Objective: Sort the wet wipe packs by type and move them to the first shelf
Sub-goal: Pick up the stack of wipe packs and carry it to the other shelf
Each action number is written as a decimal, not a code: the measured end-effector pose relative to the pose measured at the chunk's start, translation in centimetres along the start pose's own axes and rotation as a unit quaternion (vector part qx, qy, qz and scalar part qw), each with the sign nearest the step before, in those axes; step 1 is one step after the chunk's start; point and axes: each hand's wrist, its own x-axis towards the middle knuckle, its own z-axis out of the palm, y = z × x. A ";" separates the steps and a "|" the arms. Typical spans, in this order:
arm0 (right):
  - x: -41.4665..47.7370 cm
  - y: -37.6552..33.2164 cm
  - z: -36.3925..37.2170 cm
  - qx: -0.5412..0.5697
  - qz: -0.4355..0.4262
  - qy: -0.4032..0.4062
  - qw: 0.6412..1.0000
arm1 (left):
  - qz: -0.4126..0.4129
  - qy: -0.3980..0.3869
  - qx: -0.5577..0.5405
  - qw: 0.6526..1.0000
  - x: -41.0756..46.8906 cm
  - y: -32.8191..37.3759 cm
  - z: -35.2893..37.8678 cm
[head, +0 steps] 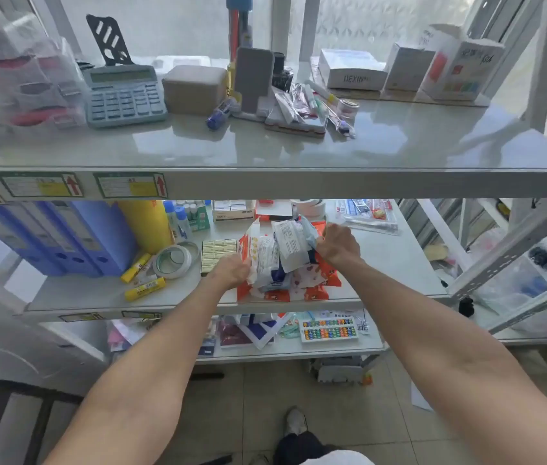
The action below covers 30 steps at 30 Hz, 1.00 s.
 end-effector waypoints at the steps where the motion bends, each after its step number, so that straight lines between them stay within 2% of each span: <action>1: 0.5 0.4 0.1 0.023 0.005 0.003 1.000 | -0.021 0.005 -0.006 1.000 0.6 -0.2 0.3; 3: 1.9 1.3 0.5 0.062 0.036 -0.005 0.997 | -0.079 0.009 -0.057 0.995 0.9 -0.2 0.7; 6: 3.1 2.1 0.9 0.132 0.120 -0.057 0.982 | -0.119 -0.002 -0.137 0.983 2.1 -0.2 1.7; 9: 4.7 3.2 1.3 0.248 0.208 -0.106 0.940 | -0.165 -0.033 -0.245 0.955 4.0 -0.8 2.9; 11: 6.0 4.2 1.9 0.305 0.241 -0.183 0.903 | -0.180 -0.030 -0.297 0.937 5.8 -1.6 4.1; 14: 8.0 6.2 3.6 0.335 0.251 -0.310 0.853 | -0.191 -0.015 -0.330 0.924 7.0 -1.0 4.1; 17: 8.8 6.1 3.9 0.370 0.251 -0.367 0.815 | -0.219 -0.030 -0.336 0.916 7.7 -0.3 3.5; 19: 9.3 5.8 4.1 0.379 0.229 -0.392 0.807 | -0.229 -0.042 -0.342 0.911 8.4 -0.3 3.7; 21: 10.0 6.0 4.6 0.361 0.218 -0.400 0.814 | -0.246 -0.044 -0.343 0.905 9.3 -0.2 4.2; 26: 11.2 6.3 5.0 0.350 0.228 -0.399 0.816 | -0.269 -0.038 -0.348 0.897 11.5 -0.7 5.7; 30: 11.2 6.7 5.7 0.360 0.245 -0.402 0.805 | -0.273 -0.059 -0.365 0.888 12.5 -1.3 6.0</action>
